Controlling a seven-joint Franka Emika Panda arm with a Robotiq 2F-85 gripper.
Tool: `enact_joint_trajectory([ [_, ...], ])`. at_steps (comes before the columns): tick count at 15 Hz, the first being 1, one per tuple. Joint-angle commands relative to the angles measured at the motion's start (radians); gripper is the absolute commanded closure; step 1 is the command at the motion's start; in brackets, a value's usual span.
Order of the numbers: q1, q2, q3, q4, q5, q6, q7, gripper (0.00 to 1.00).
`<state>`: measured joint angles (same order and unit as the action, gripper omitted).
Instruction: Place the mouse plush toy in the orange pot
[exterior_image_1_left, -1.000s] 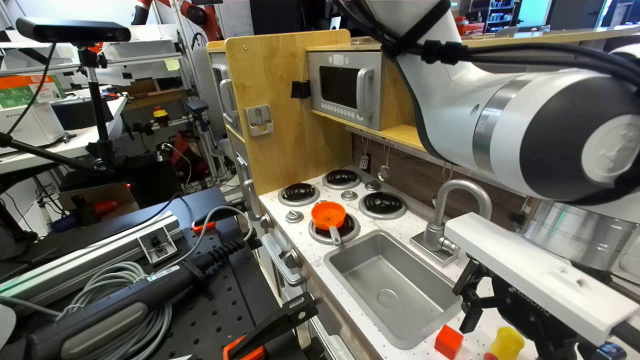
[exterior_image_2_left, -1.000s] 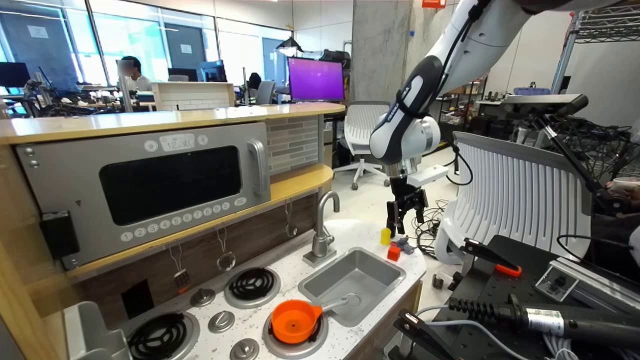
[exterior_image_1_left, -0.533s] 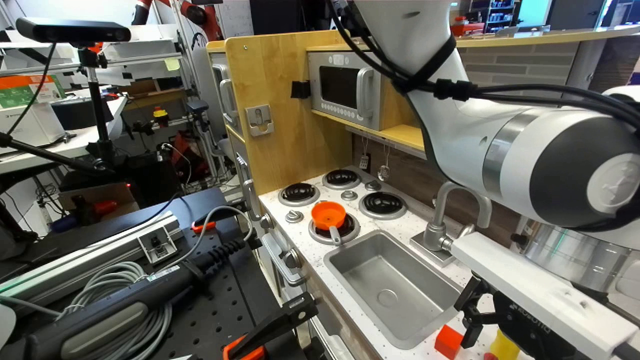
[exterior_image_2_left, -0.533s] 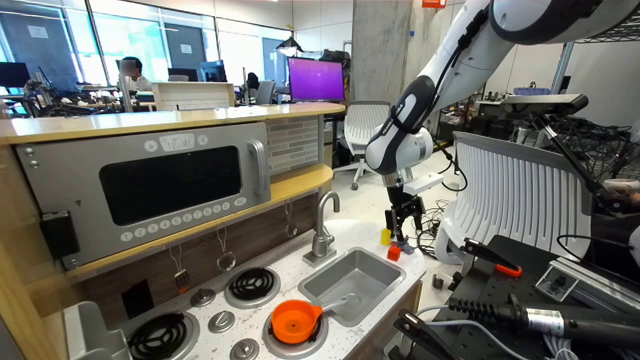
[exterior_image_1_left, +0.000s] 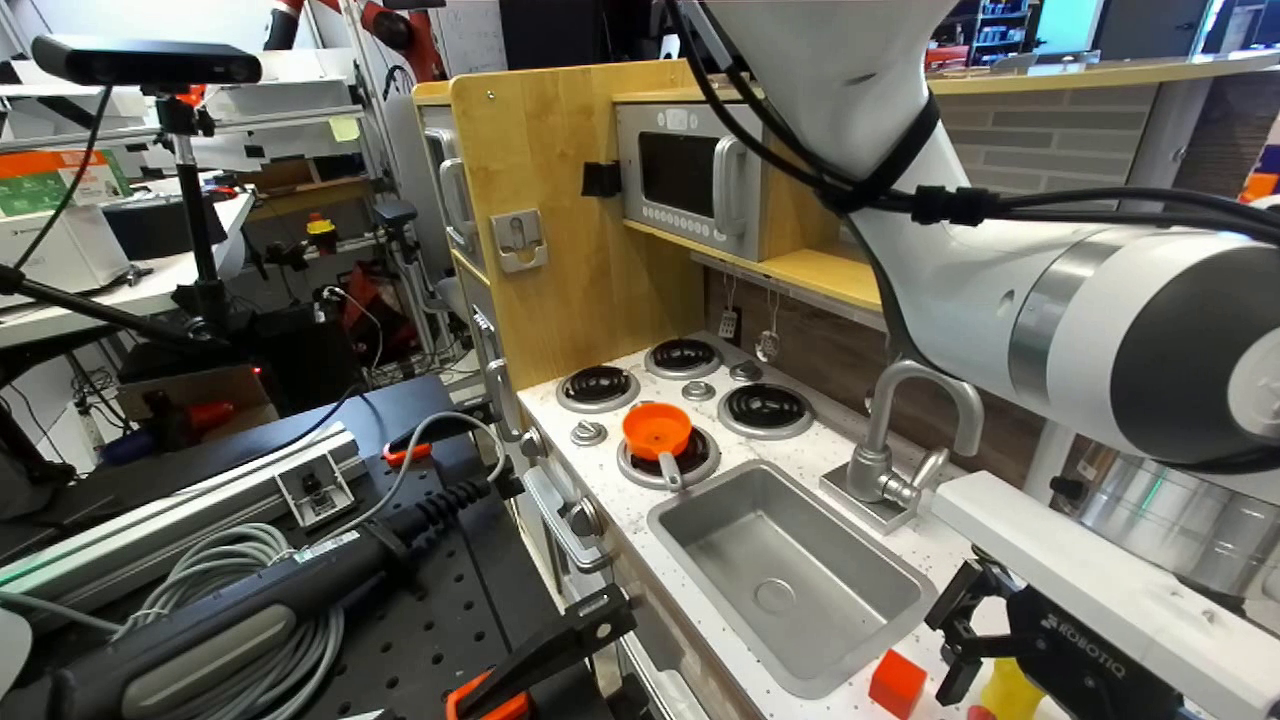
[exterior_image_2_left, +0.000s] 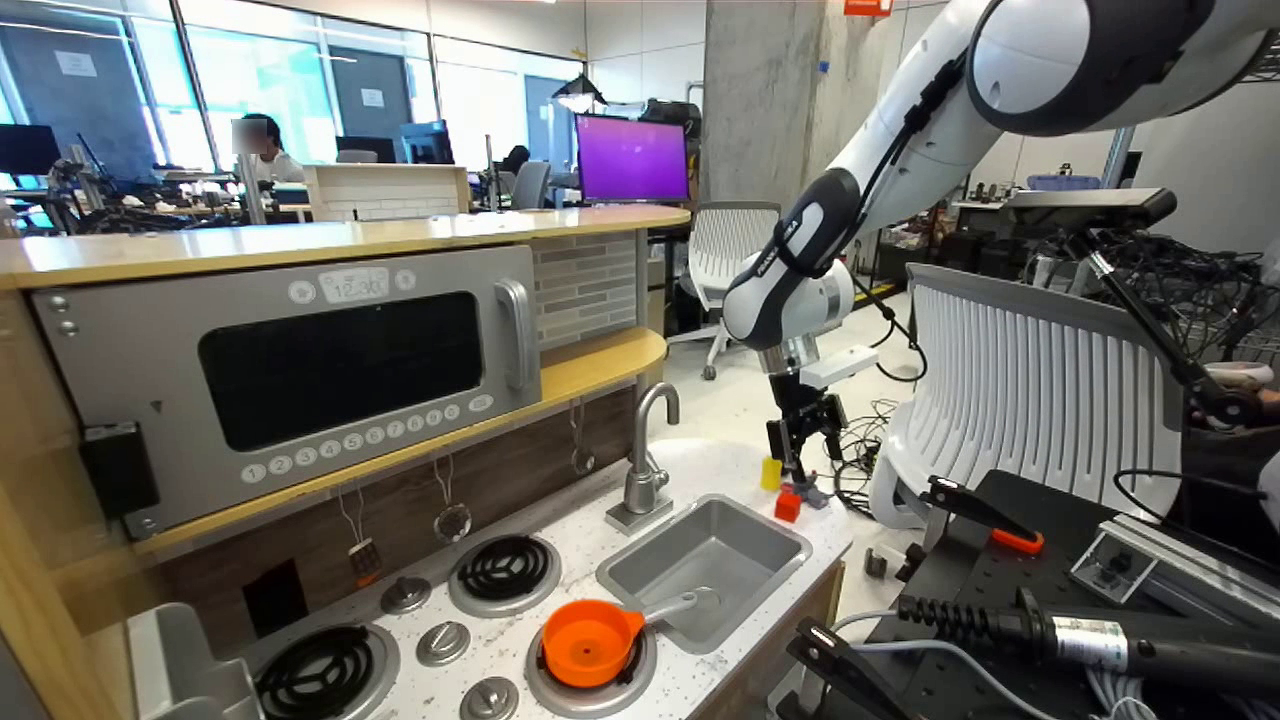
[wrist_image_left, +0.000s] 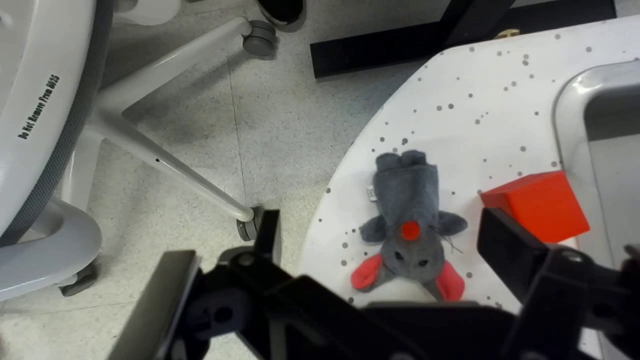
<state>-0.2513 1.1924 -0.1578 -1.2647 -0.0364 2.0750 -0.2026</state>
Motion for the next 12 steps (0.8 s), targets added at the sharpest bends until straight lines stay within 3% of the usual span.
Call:
enact_joint_trajectory([
  [1,-0.012,0.063,0.012,0.108,-0.023,-0.061,0.0,0.05],
  [2,-0.01,0.072,0.012,0.12,-0.025,-0.065,0.002,0.12],
  [5,0.0,0.096,0.01,0.149,-0.036,-0.071,0.003,0.15],
  [7,0.005,0.11,0.01,0.168,-0.047,-0.076,0.002,0.38],
  [12,0.013,0.135,0.011,0.206,-0.061,-0.099,-0.001,0.77],
])
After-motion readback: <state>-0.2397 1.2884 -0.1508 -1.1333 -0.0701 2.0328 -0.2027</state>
